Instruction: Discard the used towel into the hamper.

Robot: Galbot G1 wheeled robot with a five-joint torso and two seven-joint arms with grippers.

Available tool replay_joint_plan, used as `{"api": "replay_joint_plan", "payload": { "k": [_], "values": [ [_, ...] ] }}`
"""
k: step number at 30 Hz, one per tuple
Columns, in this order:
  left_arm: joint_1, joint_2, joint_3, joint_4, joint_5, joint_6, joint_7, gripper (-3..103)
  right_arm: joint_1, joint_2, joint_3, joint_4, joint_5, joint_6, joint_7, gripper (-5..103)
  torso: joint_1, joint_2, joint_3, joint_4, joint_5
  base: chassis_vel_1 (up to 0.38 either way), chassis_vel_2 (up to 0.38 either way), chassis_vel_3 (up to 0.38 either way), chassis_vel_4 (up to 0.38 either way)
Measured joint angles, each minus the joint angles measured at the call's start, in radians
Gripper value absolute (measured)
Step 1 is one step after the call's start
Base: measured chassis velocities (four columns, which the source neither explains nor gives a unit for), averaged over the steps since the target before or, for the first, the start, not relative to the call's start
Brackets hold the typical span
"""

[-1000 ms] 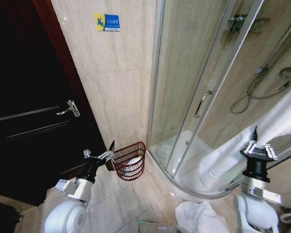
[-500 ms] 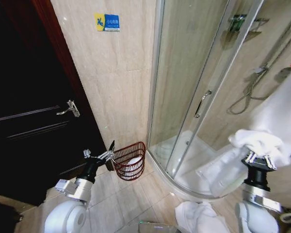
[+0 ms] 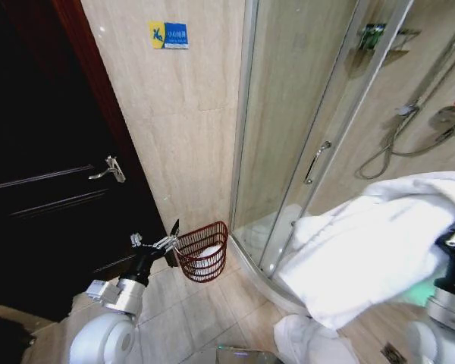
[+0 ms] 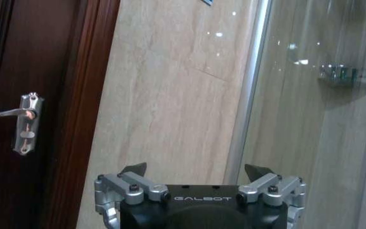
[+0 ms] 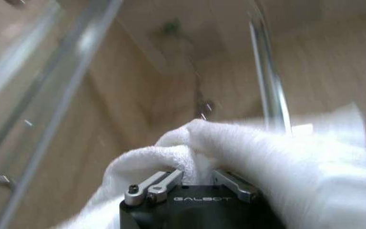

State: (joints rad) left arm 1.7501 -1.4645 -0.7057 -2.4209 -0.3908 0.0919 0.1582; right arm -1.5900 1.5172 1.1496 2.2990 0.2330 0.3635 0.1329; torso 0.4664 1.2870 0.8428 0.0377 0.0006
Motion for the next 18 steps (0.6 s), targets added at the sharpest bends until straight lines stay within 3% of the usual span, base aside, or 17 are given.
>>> {"api": "replay_joint_plan", "payload": {
  "k": [7, 12, 14, 15, 17, 18],
  "values": [
    [0.0, 0.0, 0.0, 0.0, 0.0, 0.0, 0.0, 100, -0.024, 0.023, -0.03, 0.041, 0.083, -0.124, 0.066, 5, 0.0, 0.0, 0.0, 0.0, -0.0007, 0.0, 0.0, 0.0, 0.0],
    [0.0, 0.0, 0.0, 0.0, 0.0, 0.0, 0.0, 100, 0.001, 0.013, -0.043, 0.072, 0.13, -0.203, 0.07, 5, 0.0, 0.0, 0.0, -0.0001, -0.0008, 0.0, 0.0, 0.0, 0.0],
    [0.0, 0.0, 0.0, 0.0, 0.0, 0.0, 0.0, 100, 0.036, -0.006, -0.049, 0.076, 0.191, -0.269, 0.085, 5, 0.0, 0.0, 0.0, 0.0002, -0.0004, 0.0, 0.0, 0.0, 0.0],
    [0.0, 0.0, 0.0, 0.0, 0.0, 0.0, 0.0, 100, 0.036, -0.006, -0.049, 0.076, 0.191, -0.269, 0.085, 5, 0.0, 0.0, 0.0, 0.0002, -0.0004, 0.0, 0.0, 0.0, 0.0],
    [0.0, 0.0, 0.0, 0.0, 0.0, 0.0, 0.0, 100, 0.055, -0.006, -0.056, 0.09, 0.332, -0.377, 0.15, 5, 0.0, 0.0, 0.0, 0.0004, -0.0012, 0.0, 0.0, 0.0, 0.0],
    [0.0, 0.0, 0.0, 0.0, 0.0, 0.0, 0.0, 100, 0.055, -0.006, -0.056, 0.09, 0.332, -0.377, 0.15, 5, 0.0, 0.0, 0.0, 0.0004, -0.0012, 0.0, 0.0, 0.0, 0.0]
  ]
}}
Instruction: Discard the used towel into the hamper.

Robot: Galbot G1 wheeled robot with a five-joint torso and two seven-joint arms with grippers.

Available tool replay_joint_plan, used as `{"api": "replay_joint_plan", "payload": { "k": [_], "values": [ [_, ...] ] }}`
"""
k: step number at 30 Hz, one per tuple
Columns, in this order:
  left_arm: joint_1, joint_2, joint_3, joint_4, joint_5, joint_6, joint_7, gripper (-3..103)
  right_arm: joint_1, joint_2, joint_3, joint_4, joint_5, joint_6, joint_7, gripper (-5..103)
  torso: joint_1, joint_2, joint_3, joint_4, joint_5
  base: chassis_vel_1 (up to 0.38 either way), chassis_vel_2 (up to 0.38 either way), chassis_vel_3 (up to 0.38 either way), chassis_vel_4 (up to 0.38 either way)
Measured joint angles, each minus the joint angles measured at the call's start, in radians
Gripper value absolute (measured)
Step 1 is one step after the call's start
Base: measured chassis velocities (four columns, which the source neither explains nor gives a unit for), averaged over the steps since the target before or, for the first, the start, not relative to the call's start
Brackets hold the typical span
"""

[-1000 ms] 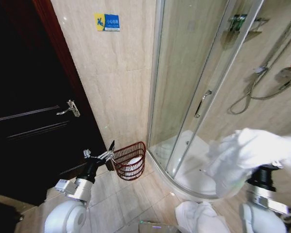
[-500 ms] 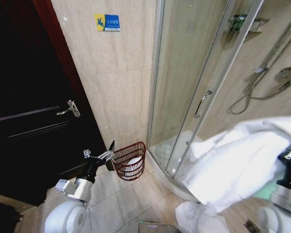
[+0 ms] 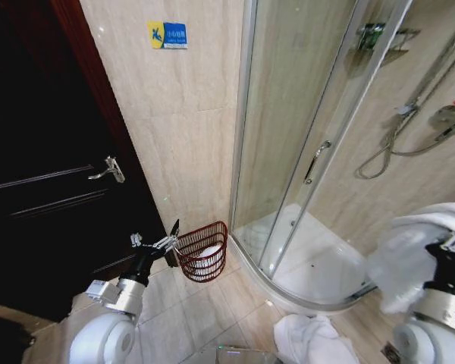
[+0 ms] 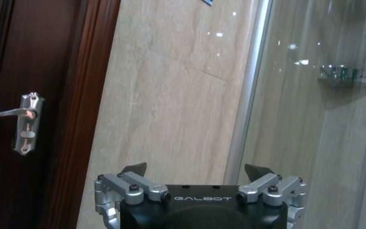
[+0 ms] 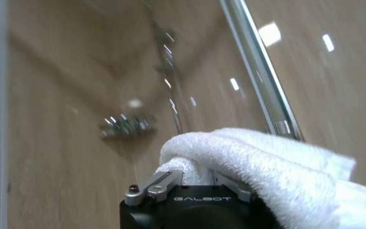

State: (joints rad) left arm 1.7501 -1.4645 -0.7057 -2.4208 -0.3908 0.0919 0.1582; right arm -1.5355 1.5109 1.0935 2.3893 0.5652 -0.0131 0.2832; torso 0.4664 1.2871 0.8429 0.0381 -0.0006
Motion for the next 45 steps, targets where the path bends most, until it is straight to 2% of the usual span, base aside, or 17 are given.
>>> {"api": "replay_joint_plan", "payload": {
  "k": [1, 3, 4, 6, 7, 8, 11, 14, 15, 16, 18, 19, 20, 21, 30, 37, 45],
  "values": [
    [0.0, 0.0, 0.0, 0.0, 0.0, 0.0, 0.0, 100, -0.002, 0.015, 0.008, -0.013, 0.031, -0.012, 0.015, 5, 0.0, 0.0, 0.0, 0.0, 0.0007, 0.0, 0.0, 0.0, 0.0],
    [0.0, 0.0, 0.0, 0.0, 0.0, 0.0, 0.0, 100, -0.054, 0.032, 0.026, -0.065, 0.046, 0.033, 0.002, 5, 0.0, 0.0, 0.0, -0.0006, 0.0016, 0.0, 0.0, 0.0, 0.0],
    [0.0, 0.0, 0.0, 0.0, 0.0, 0.0, 0.0, 100, -0.054, 0.032, 0.026, -0.065, 0.046, 0.033, 0.002, 5, 0.0, 0.0, 0.0, -0.0006, 0.0016, 0.0, 0.0, 0.0, 0.0],
    [0.0, 0.0, 0.0, 0.0, 0.0, 0.0, 0.0, 100, -0.105, 0.03, 0.026, -0.056, 0.156, -0.002, 0.042, 5, 0.0, 0.0, 0.0, -0.0011, 0.0006, 0.0, 0.0, 0.0, 0.0],
    [0.0, 0.0, 0.0, 0.0, 0.0, 0.0, 0.0, 100, -0.112, 0.031, 0.023, -0.047, 0.199, -0.026, 0.072, 5, 0.0, 0.0, 0.0, -0.0005, 0.0004, 0.0, 0.0, 0.0, 0.0],
    [0.0, 0.0, 0.0, 0.0, 0.0, 0.0, 0.0, 100, -0.112, 0.031, 0.023, -0.047, 0.199, -0.026, 0.072, 5, 0.0, 0.0, 0.0, -0.0005, 0.0004, 0.0, 0.0, 0.0, 0.0],
    [0.0, 0.0, 0.0, 0.0, 0.0, 0.0, 0.0, 100, -0.116, 0.037, 0.02, -0.041, 0.166, -0.016, 0.056, 5, 0.0, 0.0, 0.0, -0.0003, 0.001, 0.0, 0.0, 0.0, 0.0],
    [0.0, 0.0, 0.0, 0.0, 0.0, 0.0, 0.0, 100, -0.116, 0.042, 0.01, 0.026, 0.141, -0.034, 0.026, 5, 0.0, 0.0, 0.0, -0.0002, -0.0001, 0.0, 0.0, 0.0, 0.0],
    [0.0, 0.0, 0.0, 0.0, 0.0, 0.0, 0.0, 100, -0.12, 0.049, 0.002, 0.04, 0.09, -0.018, 0.007, 5, 0.0, 0.0, 0.0, -0.0001, 0.0, 0.0, 0.0, 0.0, 0.0],
    [0.0, 0.0, 0.0, 0.0, 0.0, 0.0, 0.0, 100, -0.12, 0.049, 0.002, 0.04, 0.09, -0.018, 0.007, 5, 0.0, 0.0, 0.0, -0.0001, 0.0, 0.0, 0.0, 0.0, 0.0],
    [0.0, 0.0, 0.0, 0.0, 0.0, 0.0, 0.0, 100, -0.133, 0.064, -0.005, 0.043, -0.114, 0.097, -0.076, 5, 0.0, 0.0, 0.0, -0.0005, 0.001, 0.0, 0.0, 0.0, 0.0],
    [0.0, 0.0, 0.0, 0.0, 0.0, 0.0, 0.0, 100, -0.133, 0.064, -0.005, 0.043, -0.114, 0.097, -0.076, 5, 0.0, 0.0, 0.0, -0.0005, 0.001, 0.0, 0.0, 0.0, 0.0],
    [0.0, 0.0, 0.0, 0.0, 0.0, 0.0, 0.0, 100, -0.14, 0.063, -0.002, 0.049, -0.18, 0.133, -0.105, 5, 0.0, 0.0, 0.0, -0.0005, -0.0001, 0.0, 0.0, 0.0, 0.0],
    [0.0, 0.0, 0.0, 0.0, 0.0, 0.0, 0.0, 100, -0.146, 0.055, 0.002, 0.063, -0.195, 0.139, -0.113, 5, 0.0, 0.0, 0.0, -0.0006, 0.0001, 0.0, 0.0, 0.0, 0.0],
    [0.0, 0.0, 0.0, 0.0, 0.0, 0.0, 0.0, 100, -0.149, -0.013, 0.068, 0.114, -0.142, 0.146, -0.161, 5, 0.0, 0.0, 0.0, -0.0005, 0.0011, 0.0, 0.0, 0.0, 0.0],
    [0.0, 0.0, 0.0, 0.0, 0.0, 0.0, 0.0, 100, -0.121, -0.05, 0.07, 0.114, -0.13, 0.179, -0.138, 5, 0.0, 0.0, 0.0, -0.0002, 0.0006, 0.0, 0.0, 0.0, 0.0],
    [0.0, 0.0, 0.0, 0.0, 0.0, 0.0, 0.0, 100, -0.135, -0.057, 0.092, 0.114, -0.147, 0.19, -0.135, 5, 0.0, 0.0, 0.0, -0.0005, 0.0006, 0.0, 0.0, 0.0, 0.0]
  ]
}}
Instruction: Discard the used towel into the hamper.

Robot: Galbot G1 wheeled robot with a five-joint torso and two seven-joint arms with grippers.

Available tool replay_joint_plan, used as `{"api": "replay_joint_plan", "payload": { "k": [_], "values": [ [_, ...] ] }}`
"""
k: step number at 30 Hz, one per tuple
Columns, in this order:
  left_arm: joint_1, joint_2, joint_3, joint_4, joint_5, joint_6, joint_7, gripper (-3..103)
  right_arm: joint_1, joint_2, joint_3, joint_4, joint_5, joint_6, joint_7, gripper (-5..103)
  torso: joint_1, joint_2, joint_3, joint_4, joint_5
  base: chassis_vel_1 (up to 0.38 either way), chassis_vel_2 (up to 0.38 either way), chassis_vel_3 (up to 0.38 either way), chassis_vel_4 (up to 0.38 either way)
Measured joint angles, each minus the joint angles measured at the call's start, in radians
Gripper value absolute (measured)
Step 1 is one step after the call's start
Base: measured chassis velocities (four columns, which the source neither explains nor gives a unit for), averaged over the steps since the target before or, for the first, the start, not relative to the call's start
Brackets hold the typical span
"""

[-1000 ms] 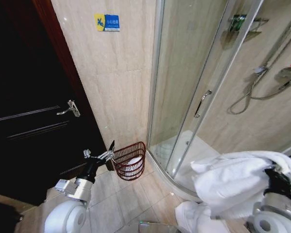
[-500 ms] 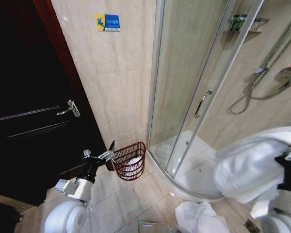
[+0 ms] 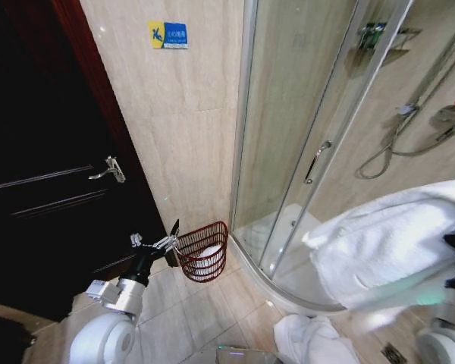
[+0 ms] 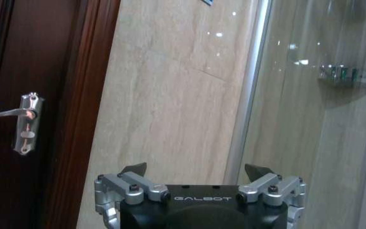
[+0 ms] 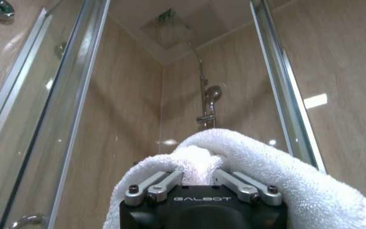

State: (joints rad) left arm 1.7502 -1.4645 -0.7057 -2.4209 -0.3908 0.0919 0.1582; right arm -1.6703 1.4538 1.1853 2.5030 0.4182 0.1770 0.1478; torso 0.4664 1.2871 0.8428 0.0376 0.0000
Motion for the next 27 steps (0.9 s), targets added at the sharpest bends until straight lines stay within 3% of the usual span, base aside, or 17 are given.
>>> {"api": "replay_joint_plan", "payload": {
  "k": [14, 27],
  "values": [
    [0.0, 0.0, 0.0, 0.0, 0.0, 0.0, 0.0, 100, 0.026, -0.023, 0.002, -0.002, -0.02, 0.024, -0.013, 5, 0.0, 0.0, 0.0, 0.0002, -0.0001, 0.003, -0.005, -0.005, 0.003],
    [0.001, 0.0, 0.0, 0.0, 0.0, 0.0, 0.0, 100, 0.065, -0.029, -0.019, -0.003, -0.056, 0.066, -0.039, 5, -0.001, 0.001, 0.0, 0.0003, -0.0002, 0.154, -0.138, -0.15, 0.152]
  ]
}}
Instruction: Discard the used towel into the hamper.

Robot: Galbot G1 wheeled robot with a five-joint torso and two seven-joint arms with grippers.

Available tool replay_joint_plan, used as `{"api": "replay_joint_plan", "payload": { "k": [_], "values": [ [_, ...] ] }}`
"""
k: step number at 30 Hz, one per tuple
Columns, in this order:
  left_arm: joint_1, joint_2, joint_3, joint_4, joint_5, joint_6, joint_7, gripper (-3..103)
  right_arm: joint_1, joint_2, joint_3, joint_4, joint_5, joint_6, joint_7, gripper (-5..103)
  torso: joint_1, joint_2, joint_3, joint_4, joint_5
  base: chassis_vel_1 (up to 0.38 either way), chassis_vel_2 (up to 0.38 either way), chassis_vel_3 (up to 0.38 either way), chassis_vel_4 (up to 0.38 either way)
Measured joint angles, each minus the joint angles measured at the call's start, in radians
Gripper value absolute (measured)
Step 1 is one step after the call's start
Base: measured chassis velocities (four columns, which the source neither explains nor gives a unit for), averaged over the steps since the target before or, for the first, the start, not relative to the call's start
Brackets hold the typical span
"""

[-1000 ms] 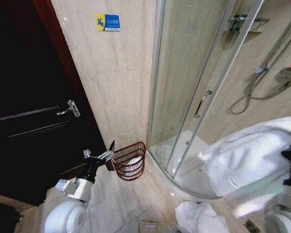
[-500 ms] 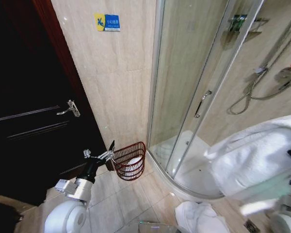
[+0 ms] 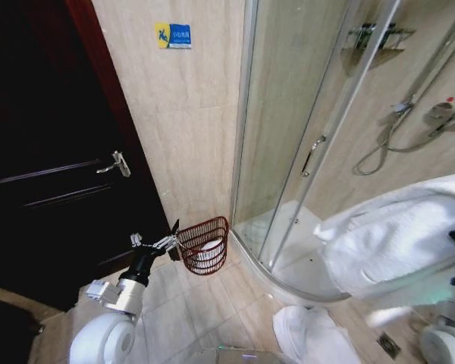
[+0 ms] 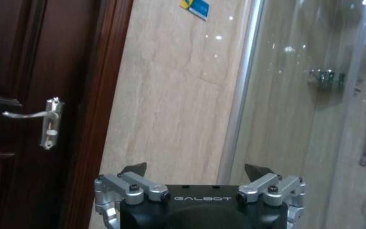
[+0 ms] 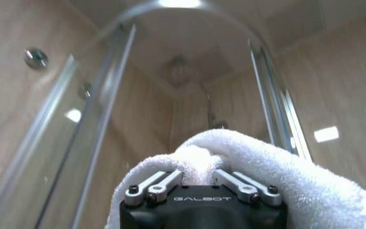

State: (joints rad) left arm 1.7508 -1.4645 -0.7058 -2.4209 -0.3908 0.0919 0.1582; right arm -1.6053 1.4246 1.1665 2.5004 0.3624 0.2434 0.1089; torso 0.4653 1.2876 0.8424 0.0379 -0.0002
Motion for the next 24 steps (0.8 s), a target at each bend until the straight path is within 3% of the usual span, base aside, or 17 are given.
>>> {"api": "replay_joint_plan", "payload": {
  "k": [7, 15, 24],
  "values": [
    [-0.001, 0.0, 0.0, 0.0, 0.0, 0.0, 0.0, 100, 0.004, 0.008, -0.022, 0.0, -0.016, 0.021, -0.037, 5, 0.001, 0.0, 0.0, -0.0005, 0.0002, 0.048, -0.045, -0.066, 0.03],
    [-0.001, 0.0, 0.0, 0.0, 0.0, 0.0, 0.0, 100, 0.005, 0.011, -0.015, -0.001, -0.032, 0.08, -0.083, 5, 0.002, -0.001, 0.001, -0.0003, 0.0002, -0.013, 0.077, 0.099, 0.01],
    [-0.001, 0.0, 0.0, 0.0, 0.0, 0.0, 0.0, 100, 0.005, -0.004, -0.007, -0.001, -0.01, 0.088, -0.085, 5, 0.001, -0.001, 0.0, -0.0002, 0.0002, 0.085, 0.053, 0.045, 0.074]
  ]
}}
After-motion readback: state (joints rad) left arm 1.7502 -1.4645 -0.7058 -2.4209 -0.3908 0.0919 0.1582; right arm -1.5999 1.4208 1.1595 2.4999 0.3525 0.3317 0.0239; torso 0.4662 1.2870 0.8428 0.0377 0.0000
